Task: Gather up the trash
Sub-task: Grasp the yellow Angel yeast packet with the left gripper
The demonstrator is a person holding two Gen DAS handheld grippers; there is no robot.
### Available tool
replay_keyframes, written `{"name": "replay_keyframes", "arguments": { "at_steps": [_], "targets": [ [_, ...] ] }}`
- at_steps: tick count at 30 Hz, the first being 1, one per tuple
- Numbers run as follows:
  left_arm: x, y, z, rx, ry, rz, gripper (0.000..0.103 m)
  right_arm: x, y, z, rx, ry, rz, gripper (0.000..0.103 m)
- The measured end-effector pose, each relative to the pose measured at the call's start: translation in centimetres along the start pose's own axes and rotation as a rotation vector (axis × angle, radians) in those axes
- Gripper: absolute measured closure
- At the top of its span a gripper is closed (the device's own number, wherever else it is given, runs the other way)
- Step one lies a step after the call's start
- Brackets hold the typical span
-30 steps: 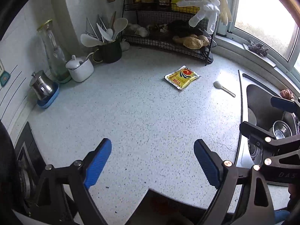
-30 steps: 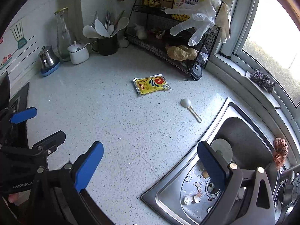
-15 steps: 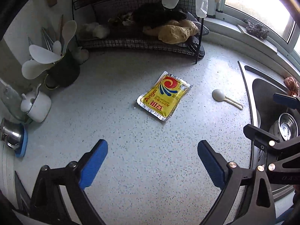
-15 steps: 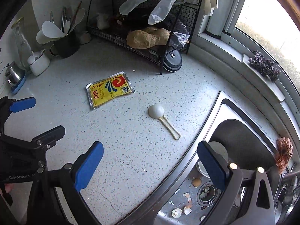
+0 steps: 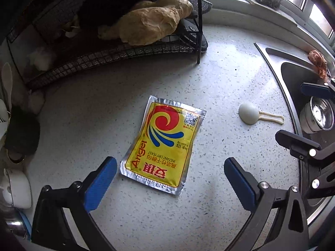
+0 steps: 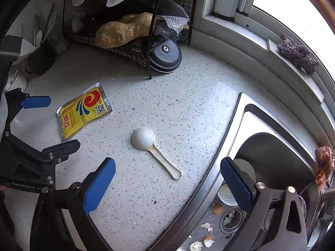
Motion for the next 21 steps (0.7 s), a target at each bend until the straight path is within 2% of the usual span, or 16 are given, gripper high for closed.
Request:
{"name": "replay_keyframes", "arguments": {
  "at_steps": [5,9,15,21],
  "targets": [
    [-1.3,-2.3,-1.1,-0.038,-0.02,0.016,0.001,-0.4,-1.2,-0.8,-0.007,0.002,-0.003,0.003],
    [-2.3,-2.7,-2.0,-0.023,0.006,0.074,0.001,-0.8,-2.4,-1.4,-0.019,0.009,-0.016,0.003],
    [-2.4,-3.1,-3.3,-0.022,-0.013,0.081,0.003,-1.1,-4.0,-2.1,-0.046,0.015,-0.028,0.003],
    [-0.2,-2.2,-3.1,0.011,-0.004,0.083,0.04,-0.5,-4.7,-2.2,-0.066,0.007,-0.048,0.003]
  ]
}}
Point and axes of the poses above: each gripper's, at about its wrist camera, not at the fingertips, and y roughly against the way its jaws point, x to its right, z to its underside, the point moved 3 cm from there along -y, roughly the way its jaws point, and after that the axes turned 13 degrees about z, right-handed, at the moved point
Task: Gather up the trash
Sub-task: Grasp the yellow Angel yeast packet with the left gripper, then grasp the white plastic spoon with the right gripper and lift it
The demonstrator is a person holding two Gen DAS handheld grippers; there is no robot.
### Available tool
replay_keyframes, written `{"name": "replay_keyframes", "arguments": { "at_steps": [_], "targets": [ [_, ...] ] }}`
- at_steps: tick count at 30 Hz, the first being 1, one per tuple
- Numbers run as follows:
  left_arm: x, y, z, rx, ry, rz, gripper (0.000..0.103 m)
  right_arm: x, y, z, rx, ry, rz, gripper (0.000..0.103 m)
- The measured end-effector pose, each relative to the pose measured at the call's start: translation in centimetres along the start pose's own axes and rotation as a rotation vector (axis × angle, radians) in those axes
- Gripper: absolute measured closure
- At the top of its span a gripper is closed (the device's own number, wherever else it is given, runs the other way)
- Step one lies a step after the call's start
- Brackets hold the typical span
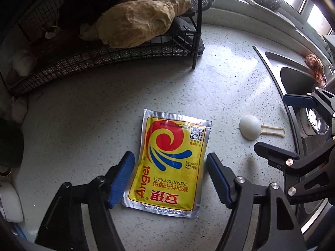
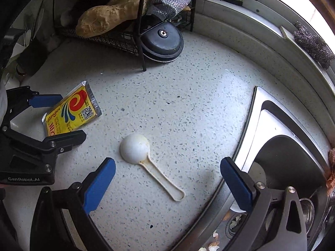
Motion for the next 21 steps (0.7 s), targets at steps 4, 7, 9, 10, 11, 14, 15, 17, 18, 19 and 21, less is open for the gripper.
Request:
{"name": "replay_keyframes", "arguments": {
  "at_steps": [4,7,9,10,11,14,15,17,18,19,21],
  "targets": [
    [0.4,0.6,0.6,0.076,0.072,-0.026,0.056,0.1,-0.2,0.1,-0.01,0.0,-0.025,0.003],
    [0.8,0.9,1.6,0.108,0.137,-0.041,0.058,0.0,-0.1,0.1,0.001,0.005,-0.028,0.003],
    [1.1,1.2,2.0,0.104,0.176,-0.05,0.059,-0.5,-0.1,0.3,0.006,0.017,-0.037,0.003],
    [1.1,1.2,2.4,0.104,0.196,-0.057,0.059,-0.6,0.0,0.5,0.008,0.022,-0.045,0.003],
    [1.3,1.2,2.8,0.104,0.208,-0.06,0.059,-0.7,0.0,0.4,0.011,0.025,-0.051,0.003],
    [2.3,0.8,3.1,0.099,0.218,-0.08,0.06,-1.3,-0.3,0.5,0.019,0.045,-0.064,0.003],
    [2.4,0.9,3.1,0.097,0.226,-0.084,0.06,-1.5,-0.4,0.5,0.029,0.059,-0.053,0.003],
    [2.4,0.6,2.7,0.089,0.242,-0.081,0.06,-1.9,-0.5,0.3,0.036,0.078,-0.06,0.003],
    [2.4,0.7,2.8,0.09,0.25,-0.082,0.06,-2.1,-0.6,0.2,0.044,0.095,-0.061,0.005],
    [2.5,0.7,2.9,0.091,0.257,-0.084,0.06,-2.3,-0.6,0.2,0.054,0.111,-0.065,0.005],
    [2.9,0.8,3.2,0.092,0.269,-0.09,0.06,-2.7,-0.7,0.0,0.064,0.13,-0.076,0.012]
  ]
}}
Point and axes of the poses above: each gripper's, at about its wrist camera, not at the fingertips, and y roughly against the way its jaws point, x to its right, z to its underside, the point moved 3 cm from there along -y, roughly the way its jaws point, and after that the axes turned 13 degrees about z, right-handed, at the moved point
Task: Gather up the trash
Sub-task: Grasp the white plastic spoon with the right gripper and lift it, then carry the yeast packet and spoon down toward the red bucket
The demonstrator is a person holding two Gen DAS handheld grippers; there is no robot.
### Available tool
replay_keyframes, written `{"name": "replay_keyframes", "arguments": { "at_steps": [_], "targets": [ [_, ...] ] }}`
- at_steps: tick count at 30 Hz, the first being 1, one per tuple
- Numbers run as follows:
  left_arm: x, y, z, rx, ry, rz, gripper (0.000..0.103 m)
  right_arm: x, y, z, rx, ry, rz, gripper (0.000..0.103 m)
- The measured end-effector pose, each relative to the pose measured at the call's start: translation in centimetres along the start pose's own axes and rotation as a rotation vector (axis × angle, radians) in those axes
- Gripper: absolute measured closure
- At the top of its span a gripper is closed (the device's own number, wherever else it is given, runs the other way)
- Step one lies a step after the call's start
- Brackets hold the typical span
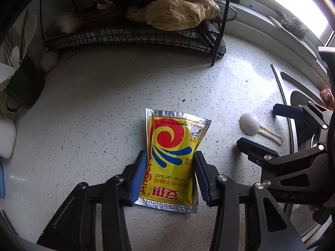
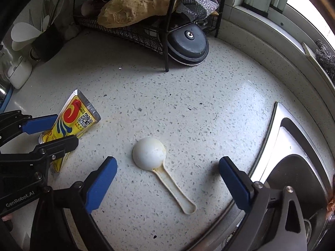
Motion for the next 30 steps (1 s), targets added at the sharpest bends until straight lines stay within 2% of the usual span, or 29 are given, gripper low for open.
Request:
{"name": "replay_keyframes", "arguments": {
  "at_steps": [1,6,7,8,11,13,15,21,30],
  "targets": [
    [-0.1,0.2,0.4,0.003,0.007,0.0,0.06,-0.2,0.1,0.0,0.01,0.01,-0.008,0.015],
    [-0.4,-0.3,1.7,0.001,0.027,-0.013,0.06,-2.8,1.2,0.2,0.053,0.075,-0.052,0.059],
    [-0.5,-0.1,2.0,0.002,0.038,-0.017,0.061,-3.2,1.5,0.3,0.058,0.08,-0.059,0.065],
    [-0.6,0.1,2.2,0.004,0.051,-0.019,0.061,-3.5,1.6,0.4,0.065,0.087,-0.064,0.076],
    [-0.8,0.9,3.0,0.022,0.093,-0.018,0.061,-4.1,2.4,0.9,0.058,0.113,-0.077,0.077],
    [-0.6,1.5,3.4,0.038,0.096,-0.013,0.061,-4.6,2.9,1.5,0.048,0.118,-0.116,0.077],
    [0.1,2.2,4.1,0.052,0.091,-0.018,0.061,-5.2,3.8,2.0,0.059,0.126,-0.114,0.077],
    [0.6,6.5,6.8,0.101,0.111,-0.024,0.061,-6.5,7.8,4.0,0.073,0.113,-0.162,0.077],
    [2.1,11.4,13.9,0.144,0.141,-0.037,0.061,-8.1,12.8,8.0,0.138,0.144,-0.184,0.077]
  ]
}}
Point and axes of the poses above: each gripper's, at about its wrist camera, not at the fingertips, and y roughly against the way its jaws point, x to its right, z to its underside, the point moved 3 cm from there along -y, roughly the way its jaws point, and after that the axes turned 13 degrees about z, right-handed, at the moved point
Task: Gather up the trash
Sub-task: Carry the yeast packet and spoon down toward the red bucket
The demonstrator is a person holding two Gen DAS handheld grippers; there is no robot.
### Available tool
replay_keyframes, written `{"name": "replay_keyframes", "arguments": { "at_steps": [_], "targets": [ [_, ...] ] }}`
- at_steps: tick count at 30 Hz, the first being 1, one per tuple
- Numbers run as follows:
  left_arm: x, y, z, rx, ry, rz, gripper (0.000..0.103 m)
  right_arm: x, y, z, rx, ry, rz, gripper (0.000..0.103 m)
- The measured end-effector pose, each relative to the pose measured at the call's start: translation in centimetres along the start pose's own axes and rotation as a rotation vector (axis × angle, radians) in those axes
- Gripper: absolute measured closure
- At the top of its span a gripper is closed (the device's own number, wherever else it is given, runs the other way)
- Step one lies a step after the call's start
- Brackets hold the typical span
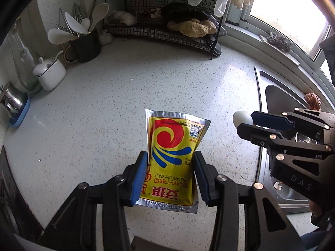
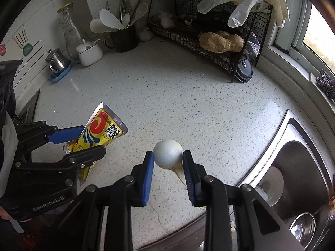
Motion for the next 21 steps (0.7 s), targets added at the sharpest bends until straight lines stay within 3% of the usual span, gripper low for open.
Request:
{"name": "replay_keyframes", "arguments": {
  "at_steps": [15,21],
  "targets": [
    [-0.7,12.3,14.8,0.076,0.072,-0.07,0.061,-7.6,8.9,8.1,0.058,0.08,-0.064,0.077],
    [-1.0,15.1,21.1,0.079,0.147,-0.097,0.061,-11.3,11.8,11.5,0.081,0.151,-0.102,0.077]
  ]
}}
Point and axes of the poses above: each gripper's, at about its wrist camera, not at the fingertips, and y roughly against the way its jaws point, x to its right, z to its underside, the point moved 3 cm from there along -y, roughly the way its jaws point, and after that the axes turned 13 degrees about z, right-handed, at the moved point
